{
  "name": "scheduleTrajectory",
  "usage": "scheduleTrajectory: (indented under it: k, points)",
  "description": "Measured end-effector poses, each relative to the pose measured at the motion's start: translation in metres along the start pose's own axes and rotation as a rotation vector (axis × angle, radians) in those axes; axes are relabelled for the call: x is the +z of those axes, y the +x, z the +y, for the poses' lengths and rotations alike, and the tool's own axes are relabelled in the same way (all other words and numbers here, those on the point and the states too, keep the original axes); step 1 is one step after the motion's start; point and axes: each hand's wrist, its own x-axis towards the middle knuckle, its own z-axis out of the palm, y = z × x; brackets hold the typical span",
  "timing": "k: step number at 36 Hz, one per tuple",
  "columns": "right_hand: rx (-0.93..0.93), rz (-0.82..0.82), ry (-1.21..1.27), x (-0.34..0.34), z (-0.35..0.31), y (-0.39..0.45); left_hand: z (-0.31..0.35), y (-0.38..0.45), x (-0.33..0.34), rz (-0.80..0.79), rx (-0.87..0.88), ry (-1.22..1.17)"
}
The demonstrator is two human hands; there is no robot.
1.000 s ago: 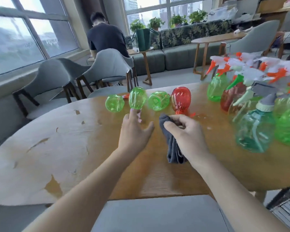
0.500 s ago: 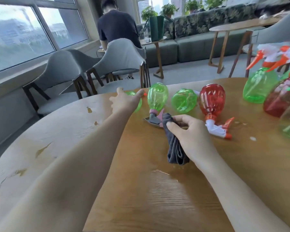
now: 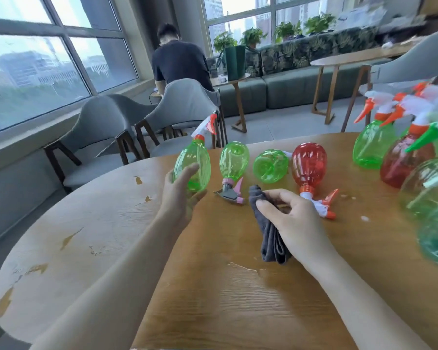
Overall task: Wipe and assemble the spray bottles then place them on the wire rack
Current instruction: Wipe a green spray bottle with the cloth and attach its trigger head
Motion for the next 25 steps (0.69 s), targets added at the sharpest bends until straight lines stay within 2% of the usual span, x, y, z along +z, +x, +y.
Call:
scheduleTrajectory:
  k: [4, 11, 18, 25]
  points:
    - [-0.021, 0.080, 0.038, -0.015, -0.008, -0.011, 0.001, -0.072, 0.005, -0.239, -0.024, -0.276]
    - [-0.102, 0.122, 0.080, -0.039, -0.026, -0.045, -0.016, -0.156, 0.024, -0.464, -0.145, -0.526]
    - [-0.160, 0.164, -0.002, -0.070, -0.037, -0.075, -0.037, -0.187, 0.057, -0.613, -0.245, -0.636]
    - [-0.167, 0.204, -0.071, -0.094, -0.038, -0.086, -0.056, -0.186, 0.065, -0.757, -0.314, -0.504]
